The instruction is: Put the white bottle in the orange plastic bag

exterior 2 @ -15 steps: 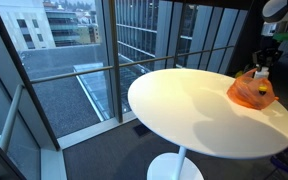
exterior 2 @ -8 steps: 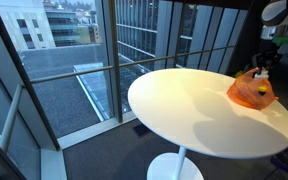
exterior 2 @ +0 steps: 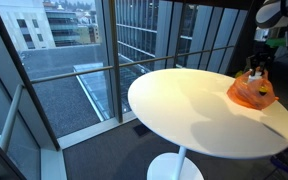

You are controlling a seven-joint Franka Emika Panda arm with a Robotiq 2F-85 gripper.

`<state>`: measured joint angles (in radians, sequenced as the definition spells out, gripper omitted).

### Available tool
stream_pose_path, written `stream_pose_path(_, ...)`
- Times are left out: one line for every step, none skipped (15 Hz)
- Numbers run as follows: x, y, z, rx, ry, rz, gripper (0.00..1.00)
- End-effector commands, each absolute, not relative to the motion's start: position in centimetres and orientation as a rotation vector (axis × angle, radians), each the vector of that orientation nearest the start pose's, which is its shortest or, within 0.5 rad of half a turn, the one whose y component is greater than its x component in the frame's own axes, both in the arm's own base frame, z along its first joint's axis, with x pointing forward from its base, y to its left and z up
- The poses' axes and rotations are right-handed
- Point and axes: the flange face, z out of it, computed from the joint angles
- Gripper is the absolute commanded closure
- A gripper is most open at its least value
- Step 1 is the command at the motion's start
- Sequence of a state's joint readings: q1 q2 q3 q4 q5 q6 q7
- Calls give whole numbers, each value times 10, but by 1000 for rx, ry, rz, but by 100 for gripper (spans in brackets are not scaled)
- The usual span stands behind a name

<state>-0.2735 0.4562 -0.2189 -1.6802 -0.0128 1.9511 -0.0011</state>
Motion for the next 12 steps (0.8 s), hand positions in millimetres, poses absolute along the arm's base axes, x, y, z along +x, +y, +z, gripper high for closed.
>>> stream_pose_path(589,-283,325,-3117,708,274,81)
stream_pose_path(592,-280,323,-3121,696,266,81)
stream_pose_path(597,-277,321,-3124,687,256,81)
stream_pose_path(601,-275,318,-3126,678,244,81)
stream_pose_path(604,-273,316,-3127,670,231,81)
stream_pose_path(608,-272,313,-3130,662,216,81)
stream_pose_path(610,-271,310,-3132,656,202,81)
stream_pose_path(612,-271,306,-3132,648,187,81)
stream_pose_path(615,-272,303,-3134,645,168,81)
stream_pose_path(617,-272,299,-3134,639,151,81)
stream_pose_path(619,-272,296,-3130,634,134,81)
stream_pose_path(621,-272,293,-3123,633,122,81)
